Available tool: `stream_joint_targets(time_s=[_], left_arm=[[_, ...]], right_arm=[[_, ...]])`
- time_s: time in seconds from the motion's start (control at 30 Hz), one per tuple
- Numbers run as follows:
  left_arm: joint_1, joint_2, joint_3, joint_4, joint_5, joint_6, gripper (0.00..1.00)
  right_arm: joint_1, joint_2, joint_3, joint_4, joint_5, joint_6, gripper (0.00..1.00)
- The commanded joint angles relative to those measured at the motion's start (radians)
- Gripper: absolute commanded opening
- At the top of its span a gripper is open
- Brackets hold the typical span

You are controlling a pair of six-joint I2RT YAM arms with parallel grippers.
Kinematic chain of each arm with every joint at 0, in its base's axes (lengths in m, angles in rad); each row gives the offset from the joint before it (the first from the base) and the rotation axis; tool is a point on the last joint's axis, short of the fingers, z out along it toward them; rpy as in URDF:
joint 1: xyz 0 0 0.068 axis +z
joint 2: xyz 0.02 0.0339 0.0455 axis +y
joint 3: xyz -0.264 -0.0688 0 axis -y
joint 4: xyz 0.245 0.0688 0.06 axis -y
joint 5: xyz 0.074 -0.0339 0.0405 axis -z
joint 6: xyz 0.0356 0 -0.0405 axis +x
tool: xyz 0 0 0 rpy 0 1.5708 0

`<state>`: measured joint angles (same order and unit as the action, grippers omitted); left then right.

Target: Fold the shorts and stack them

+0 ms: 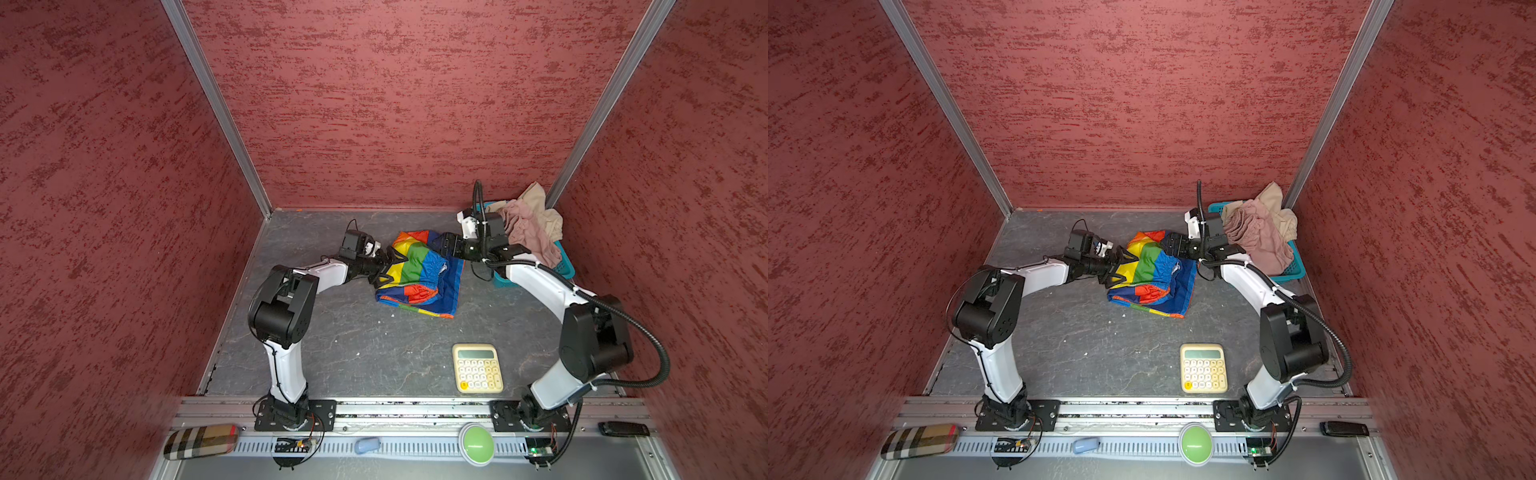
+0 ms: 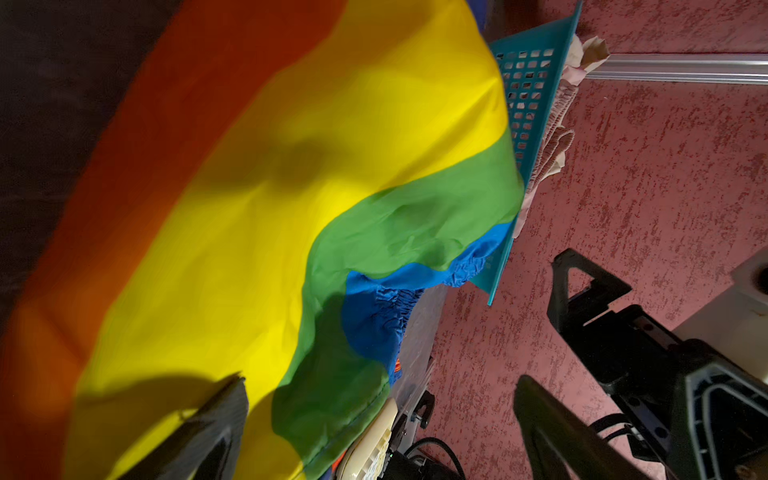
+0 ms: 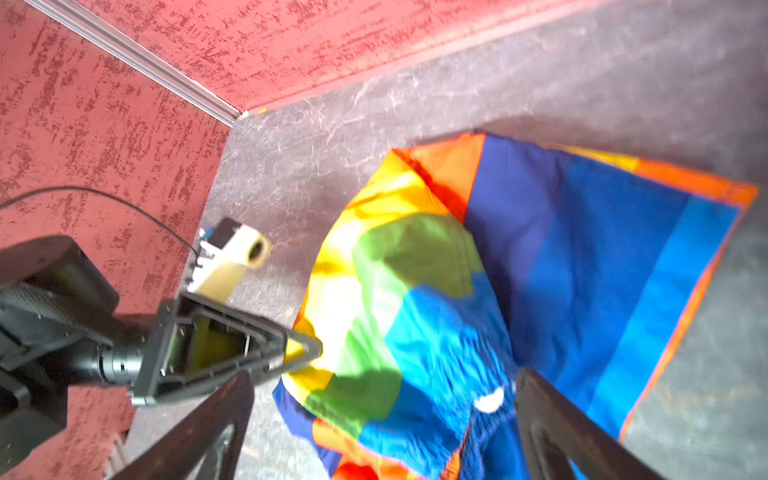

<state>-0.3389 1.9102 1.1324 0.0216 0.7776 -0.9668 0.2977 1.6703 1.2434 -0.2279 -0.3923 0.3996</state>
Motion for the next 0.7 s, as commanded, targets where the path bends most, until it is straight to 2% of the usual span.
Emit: stream_joint_targets(time_s=[0.0, 0.1, 0.23, 0.27, 0.33, 0.37, 0.47, 0.53, 0.57, 0.67], left_arm=[[-0.016, -0.019, -0.033, 0.064, -0.006, -0.024, 0.99], [-0.018, -0.038, -0.056, 0.072, -0.007, -0.025, 0.99], [-0.020, -0.046, -0.061, 0.047, -0.011, -0.006, 0.99], [-0.022, -0.043, -0.066, 0.053, -0.011, -0.011, 0.99], [-0.035, -0.037, -0.085, 0.089, -0.009, -0.035, 0.99], [-0.043, -0.034, -0.094, 0.109, -0.010, -0.046, 0.99], [-0.070, -0.023, -0.106, 0.135, -0.011, -0.060, 0.99], [-0.081, -0.017, -0.108, 0.132, -0.011, -0.057, 0.99], [-0.083, -0.017, -0.114, 0.133, -0.011, -0.057, 0.99], [-0.085, -0.032, -0.130, 0.138, -0.009, -0.058, 0.99]], right_arm=[[0.034, 0.111, 0.038, -0.066, 0.055, -0.064, 0.99], [0.047, 0.176, 0.074, -0.113, 0.137, -0.114, 0.99], [0.050, 0.207, 0.094, -0.137, 0.182, -0.145, 0.99], [0.052, 0.216, 0.101, -0.145, 0.189, -0.150, 0.96], [0.055, 0.233, 0.113, -0.153, 0.207, -0.156, 0.85], [0.054, 0.242, 0.120, -0.158, 0.218, -0.154, 0.75], [0.055, 0.247, 0.141, -0.171, 0.248, -0.140, 0.24], [0.055, 0.226, 0.149, -0.169, 0.258, -0.132, 0.06], [0.055, 0.214, 0.160, -0.179, 0.266, -0.128, 0.00], [0.055, 0.172, 0.194, -0.206, 0.264, -0.133, 0.00]])
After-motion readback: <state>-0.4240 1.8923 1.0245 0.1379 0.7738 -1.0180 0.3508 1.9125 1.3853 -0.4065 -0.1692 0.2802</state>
